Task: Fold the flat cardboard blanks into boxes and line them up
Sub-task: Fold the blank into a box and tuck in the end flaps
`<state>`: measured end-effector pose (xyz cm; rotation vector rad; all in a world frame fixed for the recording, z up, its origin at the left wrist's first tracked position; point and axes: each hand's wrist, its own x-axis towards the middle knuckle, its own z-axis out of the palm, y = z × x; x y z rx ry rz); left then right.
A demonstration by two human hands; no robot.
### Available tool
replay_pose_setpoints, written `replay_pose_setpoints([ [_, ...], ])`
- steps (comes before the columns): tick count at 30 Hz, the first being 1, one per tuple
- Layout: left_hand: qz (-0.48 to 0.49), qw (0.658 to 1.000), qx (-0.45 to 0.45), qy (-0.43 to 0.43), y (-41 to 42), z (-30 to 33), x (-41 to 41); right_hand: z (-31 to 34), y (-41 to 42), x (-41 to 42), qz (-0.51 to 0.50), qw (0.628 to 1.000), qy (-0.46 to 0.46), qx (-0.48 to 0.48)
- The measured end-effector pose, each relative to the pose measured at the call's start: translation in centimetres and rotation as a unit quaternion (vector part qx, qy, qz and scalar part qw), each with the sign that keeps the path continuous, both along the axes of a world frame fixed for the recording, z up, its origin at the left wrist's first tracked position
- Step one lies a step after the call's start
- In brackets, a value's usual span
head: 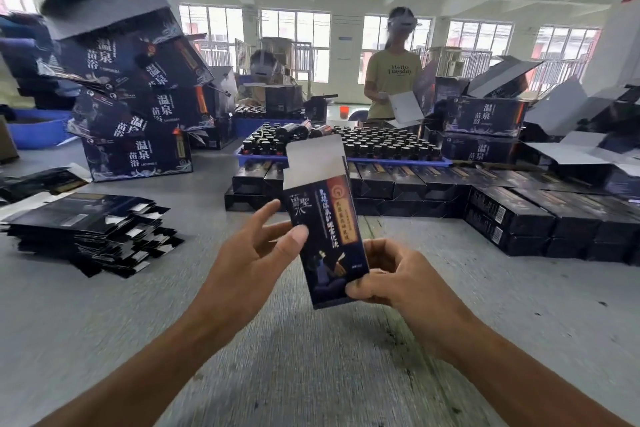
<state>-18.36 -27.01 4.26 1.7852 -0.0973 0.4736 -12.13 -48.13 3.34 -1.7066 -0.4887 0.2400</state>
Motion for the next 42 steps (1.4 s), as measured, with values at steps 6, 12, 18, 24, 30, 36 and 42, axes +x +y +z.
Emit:
replay_pose_setpoints([
  [6,-0.062,0.997,-0.033,-0.018,0.0,0.1,-0.1,-0.1,0.1,-0.4,0.033,0.998,-0.034,-0.041],
  [12,-0.068,0.996,-0.050,0.020,-0.1,-0.4,0.2,0.3,-0.4,0.1,-0.002,0.996,-0.065,0.057],
  [18,-0.059,0.997,-0.030,0.041,0.1,-0.7,0.4,0.1,-0.5,0.5,0.021,0.996,-0.050,0.074],
  [24,-0.089,0.994,-0.058,0.008,0.2,-0.7,0.3,0.2,-0.6,0.6,0.017,0.996,-0.047,0.080],
  [30,-0.066,0.994,-0.070,-0.056,0.4,-0.3,0.2,0.2,-0.6,0.4,0.013,0.996,-0.053,0.077],
  [36,-0.052,0.993,-0.002,-0.105,-0.2,-0.6,-0.1,0.1,-0.4,0.3,0.002,0.994,-0.079,0.078],
  [42,-0.051,0.993,0.033,-0.099,0.1,-0.7,-0.1,0.5,-0.3,-0.2,0.003,0.988,-0.145,0.053],
])
